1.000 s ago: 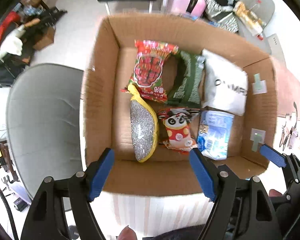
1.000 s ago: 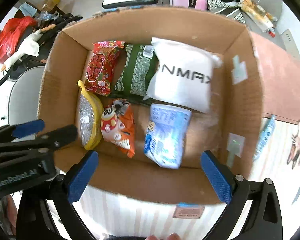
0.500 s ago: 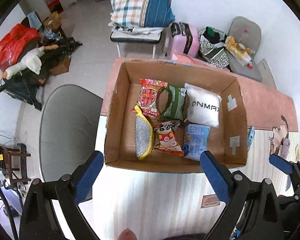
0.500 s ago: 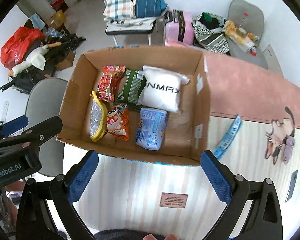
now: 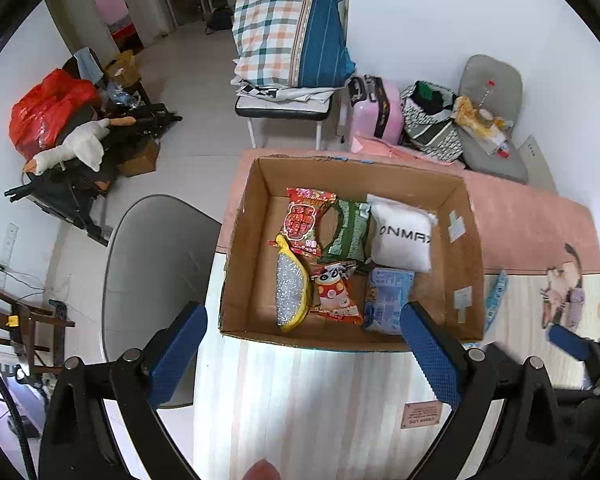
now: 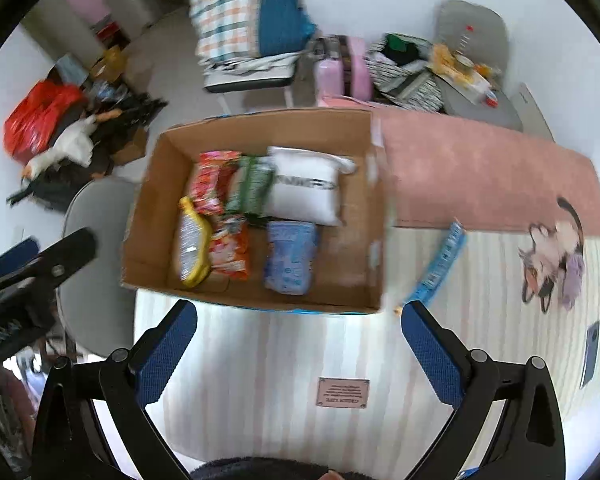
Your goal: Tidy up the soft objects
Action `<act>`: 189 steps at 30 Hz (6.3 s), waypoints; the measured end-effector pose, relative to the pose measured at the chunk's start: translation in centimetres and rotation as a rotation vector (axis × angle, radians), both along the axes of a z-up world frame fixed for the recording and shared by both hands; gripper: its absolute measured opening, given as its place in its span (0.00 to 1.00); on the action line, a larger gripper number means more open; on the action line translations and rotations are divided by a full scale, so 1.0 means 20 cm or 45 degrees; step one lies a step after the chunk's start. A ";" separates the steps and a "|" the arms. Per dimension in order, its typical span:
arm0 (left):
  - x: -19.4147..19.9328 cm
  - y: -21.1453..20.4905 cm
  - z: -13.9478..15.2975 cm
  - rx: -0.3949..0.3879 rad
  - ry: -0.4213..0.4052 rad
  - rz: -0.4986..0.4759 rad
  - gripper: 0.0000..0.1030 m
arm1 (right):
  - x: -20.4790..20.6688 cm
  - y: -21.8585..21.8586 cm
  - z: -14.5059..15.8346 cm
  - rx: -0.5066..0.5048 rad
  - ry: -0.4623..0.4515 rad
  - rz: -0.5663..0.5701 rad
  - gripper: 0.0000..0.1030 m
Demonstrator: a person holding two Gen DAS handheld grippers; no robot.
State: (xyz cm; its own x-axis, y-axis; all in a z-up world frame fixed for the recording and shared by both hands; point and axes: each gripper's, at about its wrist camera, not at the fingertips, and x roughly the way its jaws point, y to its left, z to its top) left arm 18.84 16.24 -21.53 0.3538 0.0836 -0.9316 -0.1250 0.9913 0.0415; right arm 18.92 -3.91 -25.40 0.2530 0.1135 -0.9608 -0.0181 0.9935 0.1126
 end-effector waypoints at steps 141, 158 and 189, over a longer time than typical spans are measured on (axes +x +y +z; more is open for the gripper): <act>-0.47 -0.15 0.53 0.021 -0.275 0.001 0.96 | -0.46 -0.13 0.86 -0.165 -0.449 -0.018 1.00; -0.40 -0.12 0.42 0.031 -0.218 0.016 0.96 | -0.37 -0.09 0.69 -0.192 -0.375 -0.011 1.00; -0.42 -0.12 0.43 0.004 -0.192 0.015 0.96 | -0.41 -0.10 0.64 -0.201 -0.357 -0.011 1.00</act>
